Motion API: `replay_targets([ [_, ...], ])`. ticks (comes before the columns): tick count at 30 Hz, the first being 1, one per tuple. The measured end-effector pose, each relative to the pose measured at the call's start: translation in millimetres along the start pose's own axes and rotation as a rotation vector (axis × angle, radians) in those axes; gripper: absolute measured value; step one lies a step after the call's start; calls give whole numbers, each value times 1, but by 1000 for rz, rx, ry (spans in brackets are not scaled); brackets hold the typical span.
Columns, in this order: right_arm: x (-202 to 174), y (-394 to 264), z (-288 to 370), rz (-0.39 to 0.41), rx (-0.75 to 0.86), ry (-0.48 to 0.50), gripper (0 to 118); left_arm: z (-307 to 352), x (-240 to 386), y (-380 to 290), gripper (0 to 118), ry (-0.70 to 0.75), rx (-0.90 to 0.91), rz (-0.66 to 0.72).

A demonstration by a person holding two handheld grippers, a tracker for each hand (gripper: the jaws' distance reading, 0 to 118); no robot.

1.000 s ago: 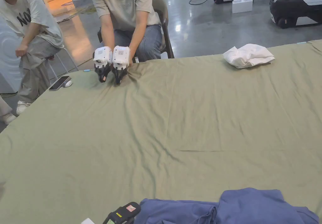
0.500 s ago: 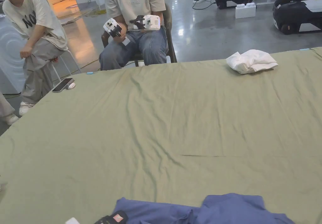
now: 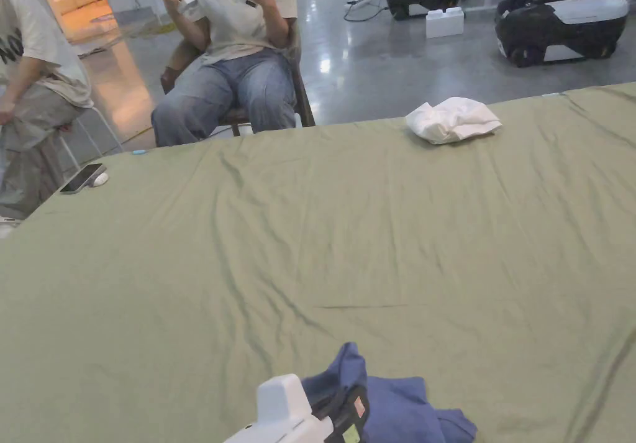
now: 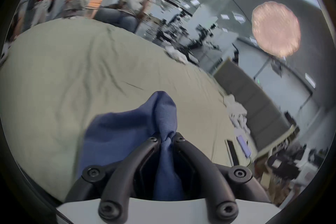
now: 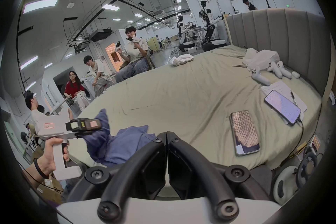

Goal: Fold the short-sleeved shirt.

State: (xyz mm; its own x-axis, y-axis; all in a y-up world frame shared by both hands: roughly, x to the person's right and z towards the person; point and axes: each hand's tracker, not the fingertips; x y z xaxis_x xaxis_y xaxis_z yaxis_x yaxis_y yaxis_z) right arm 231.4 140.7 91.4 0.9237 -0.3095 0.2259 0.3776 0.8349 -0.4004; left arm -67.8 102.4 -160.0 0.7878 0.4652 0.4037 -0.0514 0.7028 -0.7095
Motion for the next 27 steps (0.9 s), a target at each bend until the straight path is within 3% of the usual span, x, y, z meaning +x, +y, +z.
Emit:
replay_targets([
  [3,6,-5,8,-13,1,-22,0,-33,27,-20,8,-53,-95,-31],
  [4,10,-7,11,-23,-1,-27,0,-43,34,-26,14,-29,-136,-64],
  [5,12,-9,12,-31,-3,-36,0,-51,38,-31,26,-11,-166,-100],
  [6,14,-11,12,-37,-6,-46,0,-59,39,-36,52,14,-193,-128],
  [7,16,-12,13,-42,-9,-51,0,-64,41,-37,69,10,-221,-131],
  [9,18,-13,16,-49,-15,-61,0,-56,44,-32,75,-44,-198,-85],
  [11,19,-15,18,-50,-15,-64,0,-38,35,-20,68,-177,-91,-29],
  [12,22,-17,18,-56,-18,-63,0,-31,30,-15,46,-246,-45,12],
  [14,25,-19,16,-69,-29,-56,0,-23,14,-6,0,-249,-17,85],
  [16,24,-20,14,-74,-40,-53,0,-29,7,-8,0,-100,-26,91],
  [21,18,-23,10,-67,-62,-37,0,-73,3,-38,0,-151,-238,152],
  [24,11,-23,5,-51,-83,-29,0,-99,13,-63,0,-68,-362,5],
  [27,2,-30,-4,-53,-115,11,0,-98,17,-59,0,-58,-328,13],
])
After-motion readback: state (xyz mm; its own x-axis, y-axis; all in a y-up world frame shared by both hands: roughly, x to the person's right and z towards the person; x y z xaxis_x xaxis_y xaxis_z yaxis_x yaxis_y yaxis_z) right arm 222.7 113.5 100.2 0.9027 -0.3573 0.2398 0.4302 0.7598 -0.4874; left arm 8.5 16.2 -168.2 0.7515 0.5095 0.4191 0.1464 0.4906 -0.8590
